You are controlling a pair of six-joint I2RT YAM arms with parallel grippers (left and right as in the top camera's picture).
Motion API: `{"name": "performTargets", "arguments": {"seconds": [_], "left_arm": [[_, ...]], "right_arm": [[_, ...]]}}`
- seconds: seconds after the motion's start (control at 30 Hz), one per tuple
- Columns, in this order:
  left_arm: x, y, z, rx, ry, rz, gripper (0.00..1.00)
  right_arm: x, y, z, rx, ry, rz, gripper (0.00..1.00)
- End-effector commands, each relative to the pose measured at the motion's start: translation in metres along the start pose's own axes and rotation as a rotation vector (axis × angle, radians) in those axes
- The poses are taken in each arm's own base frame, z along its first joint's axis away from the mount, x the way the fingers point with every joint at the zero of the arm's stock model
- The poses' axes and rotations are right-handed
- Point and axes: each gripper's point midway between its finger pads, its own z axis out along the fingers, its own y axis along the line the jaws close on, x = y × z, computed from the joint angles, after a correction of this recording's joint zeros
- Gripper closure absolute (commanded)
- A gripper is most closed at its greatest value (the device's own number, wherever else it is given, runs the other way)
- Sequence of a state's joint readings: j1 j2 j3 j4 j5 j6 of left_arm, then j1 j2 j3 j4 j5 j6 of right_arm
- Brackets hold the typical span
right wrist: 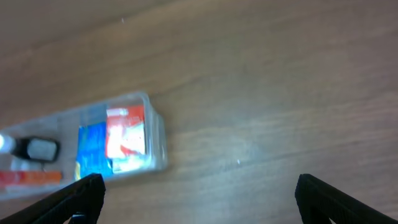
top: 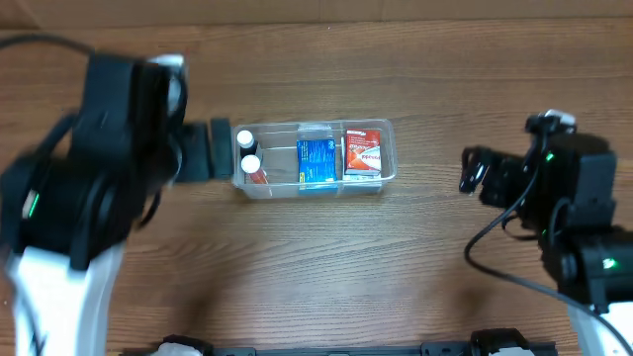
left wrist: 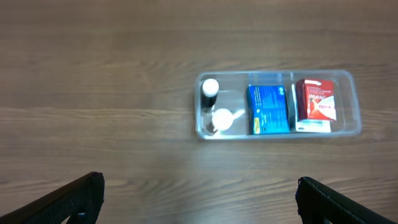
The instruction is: Pack container
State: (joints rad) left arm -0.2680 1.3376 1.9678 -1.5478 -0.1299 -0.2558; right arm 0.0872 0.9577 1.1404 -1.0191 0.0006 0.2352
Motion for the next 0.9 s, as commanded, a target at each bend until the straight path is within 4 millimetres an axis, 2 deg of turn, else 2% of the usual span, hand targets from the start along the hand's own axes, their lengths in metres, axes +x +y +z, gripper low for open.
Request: {"name": "performTargets", "arguments": {"seconds": [0.0,0.17,0.27,0.37,0.57,0.87], "left_arm": [[0.026,0.018,-0.009,-0.057,-0.047,-0.007,0.00],[0.072,0.030,-0.003,-0.045,-0.108,-0.019,0.00],[0.101,0.039,0.007,-0.046,-0.150,-0.054,0.00],[0.116,0.049,0.014,-0.070,-0.180,-0.105,0.00],[0.132,0.054,0.027,-0.093,-0.153,-0.118,0.00],[0.135,0.051,0.030,-0.083,-0.133,-0.113,0.00]], "right_arm": [[0.035,-0.002,0.014,-0.002,0.052,-0.022,0.00],[0.061,-0.012,0.024,0.023,0.083,0.018,0.00],[0.064,-0.013,0.026,0.026,0.091,0.018,0.00],[0.063,-0.013,0.026,0.025,0.088,0.018,0.00],[0.062,-0.012,0.026,0.022,0.082,0.018,0.00],[0.063,-0.013,0.026,0.025,0.089,0.018,0.00]]}}
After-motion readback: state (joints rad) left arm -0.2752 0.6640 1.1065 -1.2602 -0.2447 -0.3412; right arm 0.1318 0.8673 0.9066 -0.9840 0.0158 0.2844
